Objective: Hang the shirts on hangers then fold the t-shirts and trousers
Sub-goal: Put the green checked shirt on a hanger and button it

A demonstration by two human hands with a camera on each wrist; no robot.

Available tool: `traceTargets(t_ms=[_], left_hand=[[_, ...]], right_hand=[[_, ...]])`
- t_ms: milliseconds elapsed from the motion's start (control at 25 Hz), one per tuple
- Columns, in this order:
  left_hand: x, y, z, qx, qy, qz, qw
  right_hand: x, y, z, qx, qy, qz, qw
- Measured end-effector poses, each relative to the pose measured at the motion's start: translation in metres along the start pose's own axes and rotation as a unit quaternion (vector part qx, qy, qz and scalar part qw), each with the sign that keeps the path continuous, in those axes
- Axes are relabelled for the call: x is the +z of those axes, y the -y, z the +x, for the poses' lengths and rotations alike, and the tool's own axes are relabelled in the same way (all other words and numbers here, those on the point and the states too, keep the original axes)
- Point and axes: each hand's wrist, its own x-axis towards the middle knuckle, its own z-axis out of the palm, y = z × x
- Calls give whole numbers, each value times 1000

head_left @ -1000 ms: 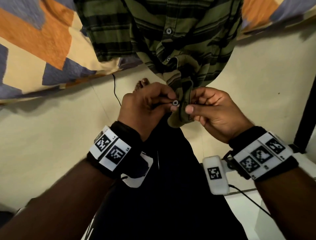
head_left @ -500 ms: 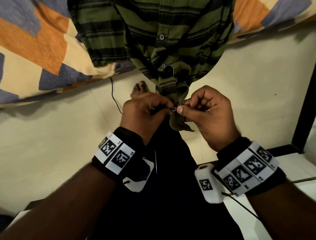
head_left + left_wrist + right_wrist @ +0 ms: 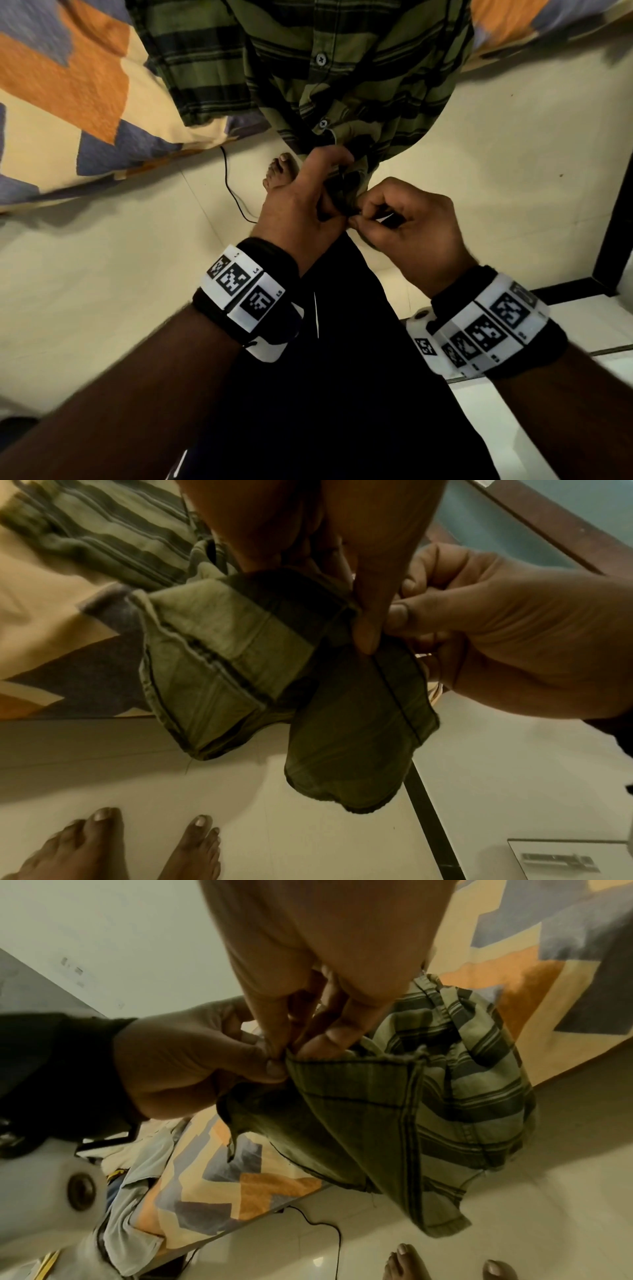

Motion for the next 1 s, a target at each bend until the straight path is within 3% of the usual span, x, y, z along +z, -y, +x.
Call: traceTargets(t_ms=[160,320,520,680,840,920,1000], left_hand=[[-2,2,6,38,45,51,997],[-1,-2,17,9,16,90,996],[5,-16,23,6,-4,65,998],[2,-13,25,40,15,93,995],[-8,-17,41,7,8,62,998],[-13,-24,47,-6,-18,45,999],[-18,-30,51,-17,1,46,999]], right_hand=[[-8,-5,3,-40,9,-15,999],[-10,-8,4,-13,-45,63,997],[-12,-7,18,-35,-128,13,991],[-12,0,24,51,-66,9,996],[-28,12,33,174,-43,225,958],[-35,20,40,161,-12,217,963],[-40,19,48,136,12,191,972]])
